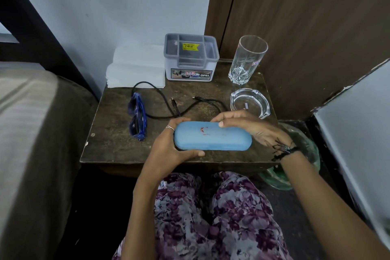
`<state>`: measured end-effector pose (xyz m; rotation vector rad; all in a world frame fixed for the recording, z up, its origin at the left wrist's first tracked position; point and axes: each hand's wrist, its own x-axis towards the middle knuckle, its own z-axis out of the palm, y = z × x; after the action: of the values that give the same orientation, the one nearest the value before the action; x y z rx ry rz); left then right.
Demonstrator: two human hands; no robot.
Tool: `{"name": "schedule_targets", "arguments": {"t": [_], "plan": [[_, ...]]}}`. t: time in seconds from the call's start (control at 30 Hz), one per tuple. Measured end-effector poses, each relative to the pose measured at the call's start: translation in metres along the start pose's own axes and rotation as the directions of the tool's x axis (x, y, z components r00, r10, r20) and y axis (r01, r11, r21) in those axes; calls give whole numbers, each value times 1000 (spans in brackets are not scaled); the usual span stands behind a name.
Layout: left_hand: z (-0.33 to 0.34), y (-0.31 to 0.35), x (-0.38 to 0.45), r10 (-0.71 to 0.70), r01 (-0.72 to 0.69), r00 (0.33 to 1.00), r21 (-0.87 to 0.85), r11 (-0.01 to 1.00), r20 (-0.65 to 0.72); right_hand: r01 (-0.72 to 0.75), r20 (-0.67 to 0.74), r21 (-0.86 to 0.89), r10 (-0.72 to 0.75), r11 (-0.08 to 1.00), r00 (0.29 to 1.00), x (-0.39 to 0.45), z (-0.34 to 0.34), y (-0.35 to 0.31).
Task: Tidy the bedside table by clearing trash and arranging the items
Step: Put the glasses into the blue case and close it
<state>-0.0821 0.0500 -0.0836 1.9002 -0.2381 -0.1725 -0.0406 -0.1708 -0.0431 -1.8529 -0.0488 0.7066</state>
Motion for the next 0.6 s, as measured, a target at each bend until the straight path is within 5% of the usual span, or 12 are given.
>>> {"name": "schedule_targets", "arguments": {"t": [0.3, 0.6], "plan": [[11, -12, 0, 6, -5, 999, 30, 1000, -48, 131, -142, -247, -170, 960, 975, -14, 10, 16], [12, -26, 1, -14, 10, 1000, 140, 990, 27, 148, -166, -666, -339, 732, 926, -26, 27, 35]]}}
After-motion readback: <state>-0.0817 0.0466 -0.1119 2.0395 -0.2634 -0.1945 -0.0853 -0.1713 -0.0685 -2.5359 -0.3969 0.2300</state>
